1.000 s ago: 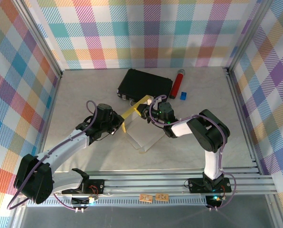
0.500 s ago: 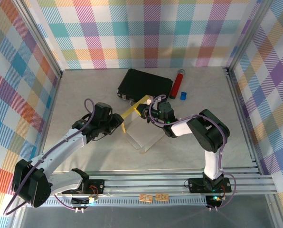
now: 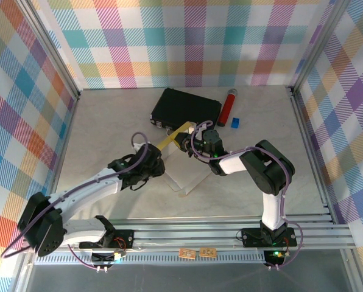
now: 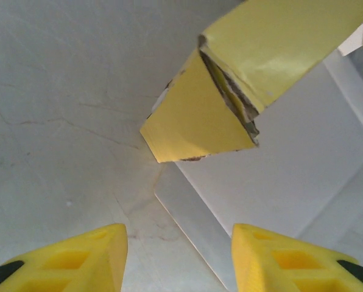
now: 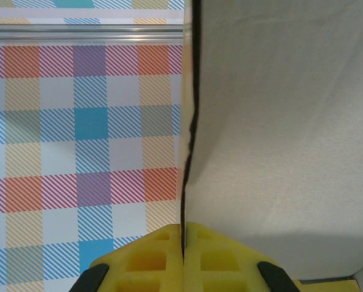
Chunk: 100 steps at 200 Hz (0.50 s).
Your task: Fold the paper box
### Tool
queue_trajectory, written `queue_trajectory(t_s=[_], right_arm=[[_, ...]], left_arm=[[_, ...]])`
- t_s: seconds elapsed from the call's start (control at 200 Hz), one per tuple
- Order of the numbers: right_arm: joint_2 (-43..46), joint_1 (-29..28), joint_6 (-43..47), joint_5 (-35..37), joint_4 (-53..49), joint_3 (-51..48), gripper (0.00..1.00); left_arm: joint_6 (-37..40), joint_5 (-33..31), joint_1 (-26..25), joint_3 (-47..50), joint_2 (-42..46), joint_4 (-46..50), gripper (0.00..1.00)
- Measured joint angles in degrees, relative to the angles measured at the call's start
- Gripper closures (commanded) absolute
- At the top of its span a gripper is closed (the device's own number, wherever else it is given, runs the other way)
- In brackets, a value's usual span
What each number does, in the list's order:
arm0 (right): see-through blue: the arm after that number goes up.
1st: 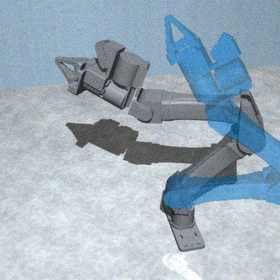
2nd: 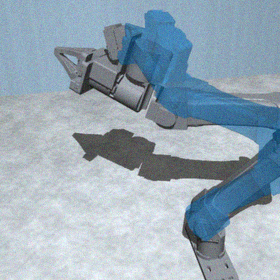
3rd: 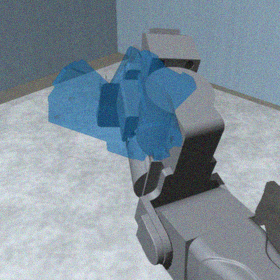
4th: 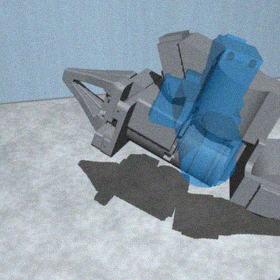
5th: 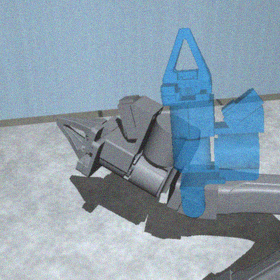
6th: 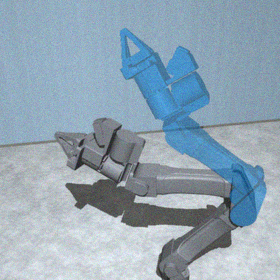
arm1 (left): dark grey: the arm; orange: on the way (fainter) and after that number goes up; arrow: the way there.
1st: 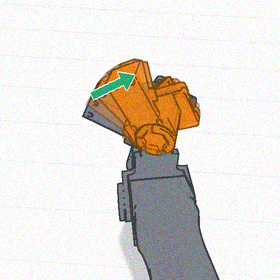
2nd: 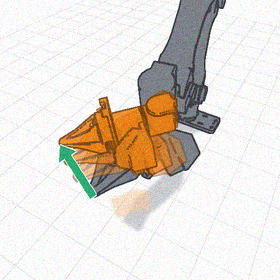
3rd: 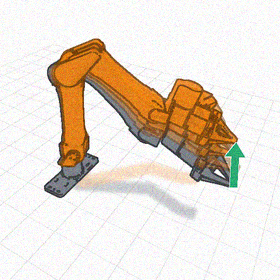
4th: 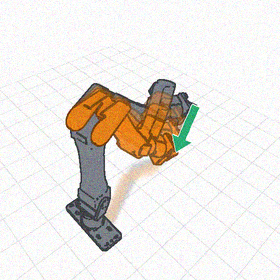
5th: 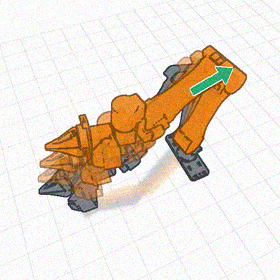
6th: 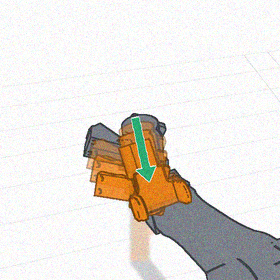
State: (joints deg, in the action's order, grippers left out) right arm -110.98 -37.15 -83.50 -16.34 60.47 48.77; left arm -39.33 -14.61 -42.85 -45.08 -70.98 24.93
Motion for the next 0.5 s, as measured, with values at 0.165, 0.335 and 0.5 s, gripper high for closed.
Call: queue_trajectory(t_s=[0.165, 0.335, 0.5], right_arm=[[0.0, 0.0, 0.0, 0.0, -0.1, 0.1, 1.0], [0.0, 0.0, 0.0, 0.0, -0.1, 0.1, 1.0], [0.0, 0.0, -0.2, 0.0, -0.1, 0.1, 1.0]], left_arm=[[1.7, -9.3, -4.9, 0.0, -8.0, -4.1, 0.5], [0.7, -18.5, -5.8, -1.9, -16.1, -3.6, 0.55], [-0.4, -23.1, -5.8, -4.9, -22.7, -4.6, 0.69]])
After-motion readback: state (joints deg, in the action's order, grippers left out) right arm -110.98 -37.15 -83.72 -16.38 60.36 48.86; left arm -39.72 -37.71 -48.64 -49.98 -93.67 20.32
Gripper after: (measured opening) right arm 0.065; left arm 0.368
